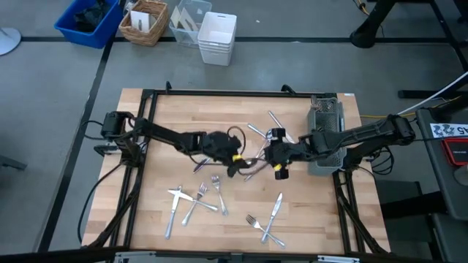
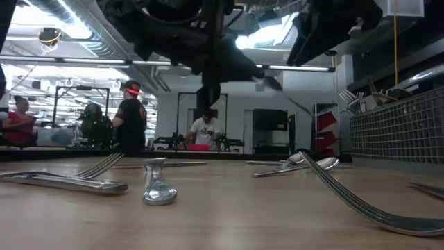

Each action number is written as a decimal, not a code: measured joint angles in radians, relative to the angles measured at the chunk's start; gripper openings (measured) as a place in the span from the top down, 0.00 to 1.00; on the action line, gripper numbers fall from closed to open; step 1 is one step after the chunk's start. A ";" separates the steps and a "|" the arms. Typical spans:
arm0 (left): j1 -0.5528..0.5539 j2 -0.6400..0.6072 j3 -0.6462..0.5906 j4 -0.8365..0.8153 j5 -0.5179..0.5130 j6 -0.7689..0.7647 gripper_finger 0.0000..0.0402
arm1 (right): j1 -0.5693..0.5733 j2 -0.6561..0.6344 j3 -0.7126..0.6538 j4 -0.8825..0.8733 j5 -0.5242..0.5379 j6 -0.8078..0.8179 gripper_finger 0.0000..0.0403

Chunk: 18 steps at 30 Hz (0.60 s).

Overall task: Sort silverware
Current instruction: Put the bottom spoon into the bottom section of the utensil holder

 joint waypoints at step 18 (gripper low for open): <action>0.161 0.000 0.001 0.483 0.111 -0.338 0.99 | 0.265 0.000 0.000 0.008 0.798 -0.083 0.63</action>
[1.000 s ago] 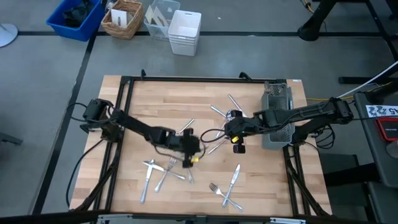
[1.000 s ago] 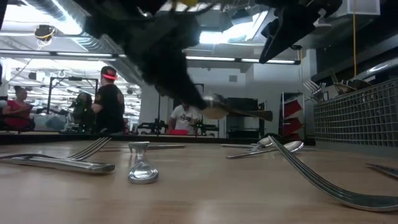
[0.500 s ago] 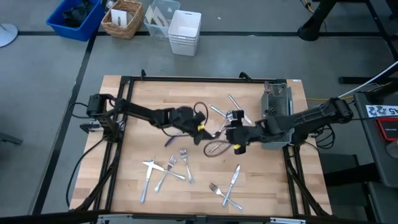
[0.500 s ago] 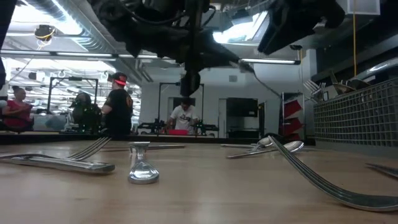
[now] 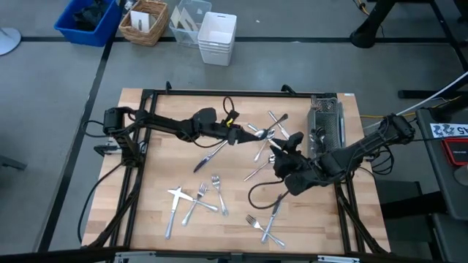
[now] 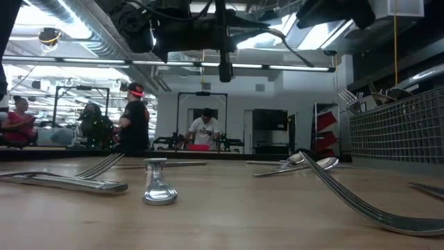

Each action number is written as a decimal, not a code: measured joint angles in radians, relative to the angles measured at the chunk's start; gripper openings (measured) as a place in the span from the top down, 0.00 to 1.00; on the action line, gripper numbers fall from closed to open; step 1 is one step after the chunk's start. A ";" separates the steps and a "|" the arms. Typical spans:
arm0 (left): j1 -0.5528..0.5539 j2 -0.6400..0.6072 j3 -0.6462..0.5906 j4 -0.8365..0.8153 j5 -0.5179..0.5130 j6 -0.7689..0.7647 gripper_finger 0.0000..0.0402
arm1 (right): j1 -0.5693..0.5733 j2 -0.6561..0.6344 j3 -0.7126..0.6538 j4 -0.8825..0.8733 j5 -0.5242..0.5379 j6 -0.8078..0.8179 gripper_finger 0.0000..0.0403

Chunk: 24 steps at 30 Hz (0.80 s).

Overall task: Sort silverware
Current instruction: Put the bottom spoon into the bottom section of the utensil holder

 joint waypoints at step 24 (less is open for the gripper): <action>-0.084 0.000 0.090 0.009 -0.113 -0.016 0.99 | -0.003 0.037 0.000 0.263 0.173 -0.447 0.63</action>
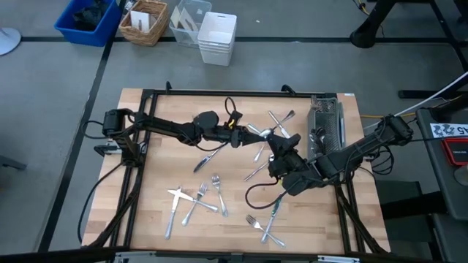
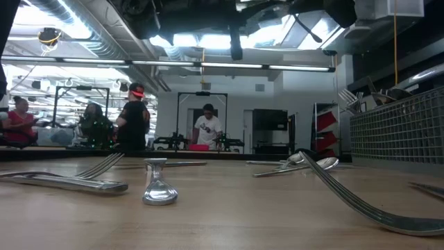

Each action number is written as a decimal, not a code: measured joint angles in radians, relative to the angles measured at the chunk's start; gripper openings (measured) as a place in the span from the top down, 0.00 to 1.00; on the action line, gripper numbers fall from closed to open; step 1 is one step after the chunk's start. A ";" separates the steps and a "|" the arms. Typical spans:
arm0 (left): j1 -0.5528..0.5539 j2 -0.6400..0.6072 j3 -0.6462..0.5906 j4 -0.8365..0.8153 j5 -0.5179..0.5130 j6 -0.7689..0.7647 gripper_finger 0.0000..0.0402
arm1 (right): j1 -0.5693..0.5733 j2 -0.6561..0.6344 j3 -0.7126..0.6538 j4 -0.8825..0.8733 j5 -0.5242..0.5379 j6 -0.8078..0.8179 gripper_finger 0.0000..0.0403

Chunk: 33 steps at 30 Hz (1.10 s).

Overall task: Sort silverware
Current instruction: Put the bottom spoon into the bottom section of the utensil holder

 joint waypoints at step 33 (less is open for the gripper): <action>-0.020 0.000 0.000 -0.004 0.000 0.190 0.84 | 0.000 0.003 -0.001 0.105 -0.024 -0.123 0.91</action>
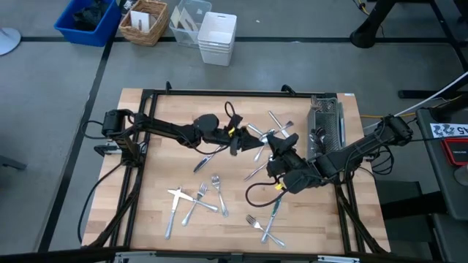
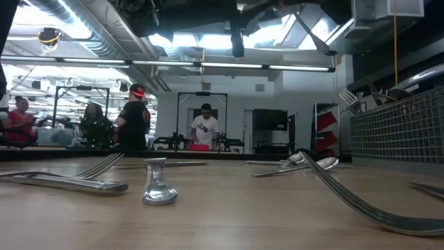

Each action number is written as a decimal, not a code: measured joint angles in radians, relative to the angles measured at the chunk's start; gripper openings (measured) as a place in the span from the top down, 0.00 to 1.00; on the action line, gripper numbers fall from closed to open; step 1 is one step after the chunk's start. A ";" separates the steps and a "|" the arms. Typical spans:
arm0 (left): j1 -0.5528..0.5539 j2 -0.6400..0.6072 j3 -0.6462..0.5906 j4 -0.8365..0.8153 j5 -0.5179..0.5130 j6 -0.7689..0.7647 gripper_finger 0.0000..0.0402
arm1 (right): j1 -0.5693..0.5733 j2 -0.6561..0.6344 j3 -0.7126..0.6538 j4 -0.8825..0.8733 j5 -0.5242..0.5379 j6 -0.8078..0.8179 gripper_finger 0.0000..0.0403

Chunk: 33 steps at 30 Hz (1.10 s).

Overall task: Sort silverware
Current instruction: Put the bottom spoon into the bottom section of the utensil holder

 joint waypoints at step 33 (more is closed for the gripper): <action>0.070 0.001 0.000 -0.515 0.333 0.528 0.66 | 0.004 -0.217 0.000 -0.208 0.275 0.579 0.98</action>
